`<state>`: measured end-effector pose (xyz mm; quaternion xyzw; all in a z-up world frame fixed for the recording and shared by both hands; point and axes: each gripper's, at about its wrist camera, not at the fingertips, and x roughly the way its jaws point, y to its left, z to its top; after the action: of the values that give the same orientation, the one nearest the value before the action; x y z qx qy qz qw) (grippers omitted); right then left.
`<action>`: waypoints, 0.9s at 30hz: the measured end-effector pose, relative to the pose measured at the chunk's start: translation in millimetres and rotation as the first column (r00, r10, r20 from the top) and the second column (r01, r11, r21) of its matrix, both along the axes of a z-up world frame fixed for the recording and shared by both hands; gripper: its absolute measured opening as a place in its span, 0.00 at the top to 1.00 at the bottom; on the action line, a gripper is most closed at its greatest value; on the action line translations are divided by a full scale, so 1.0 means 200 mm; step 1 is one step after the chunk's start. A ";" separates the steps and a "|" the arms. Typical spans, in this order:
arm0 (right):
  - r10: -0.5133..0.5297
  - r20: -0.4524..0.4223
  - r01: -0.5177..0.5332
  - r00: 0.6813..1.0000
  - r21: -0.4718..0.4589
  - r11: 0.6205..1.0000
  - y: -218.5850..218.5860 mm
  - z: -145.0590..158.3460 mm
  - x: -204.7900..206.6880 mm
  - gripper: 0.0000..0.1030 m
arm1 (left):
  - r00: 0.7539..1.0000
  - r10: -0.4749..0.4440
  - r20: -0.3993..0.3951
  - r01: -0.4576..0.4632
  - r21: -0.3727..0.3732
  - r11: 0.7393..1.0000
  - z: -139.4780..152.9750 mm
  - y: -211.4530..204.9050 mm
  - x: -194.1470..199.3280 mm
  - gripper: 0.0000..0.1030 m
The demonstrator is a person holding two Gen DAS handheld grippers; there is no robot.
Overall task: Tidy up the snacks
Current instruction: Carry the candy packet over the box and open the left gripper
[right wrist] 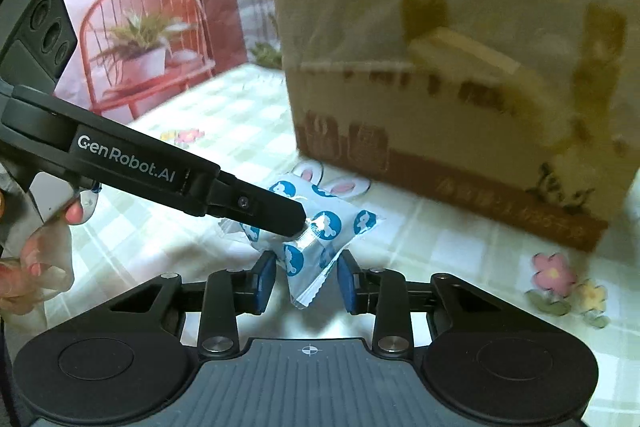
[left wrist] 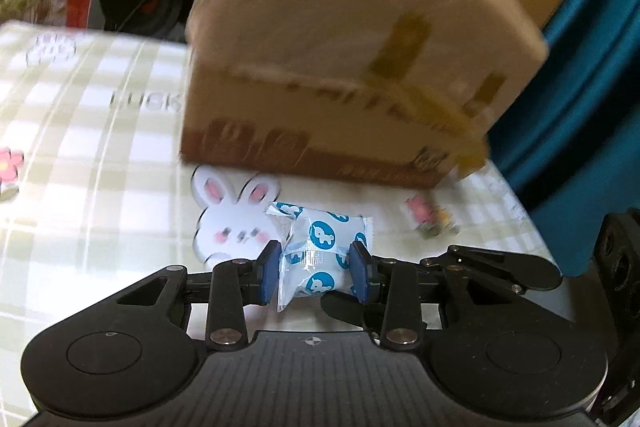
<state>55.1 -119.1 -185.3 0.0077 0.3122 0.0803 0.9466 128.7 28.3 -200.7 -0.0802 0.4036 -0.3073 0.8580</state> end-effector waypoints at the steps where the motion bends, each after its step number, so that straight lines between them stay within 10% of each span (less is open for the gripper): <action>1: -0.002 0.029 0.002 1.000 -0.003 1.000 -0.01 0.04 -0.01 0.70 | 1.000 0.009 0.015 -0.009 -0.013 1.000 0.05 0.00 -0.01 0.62; 17: 0.004 0.376 0.013 0.927 -0.044 0.999 -0.25 0.70 -0.08 0.70 | 0.951 -0.004 0.311 0.014 -0.030 0.999 0.77 -0.24 -0.02 0.62; 27: -0.085 0.346 0.100 0.934 -0.026 0.995 -0.68 0.89 0.22 0.70 | 0.943 -0.068 0.327 0.064 0.024 0.998 0.93 -0.61 0.33 0.61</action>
<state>99.1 -254.2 -7.6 -0.0123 0.1426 0.0293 0.9893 194.2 -93.6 -15.5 -0.0088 0.2600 -0.3422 0.9029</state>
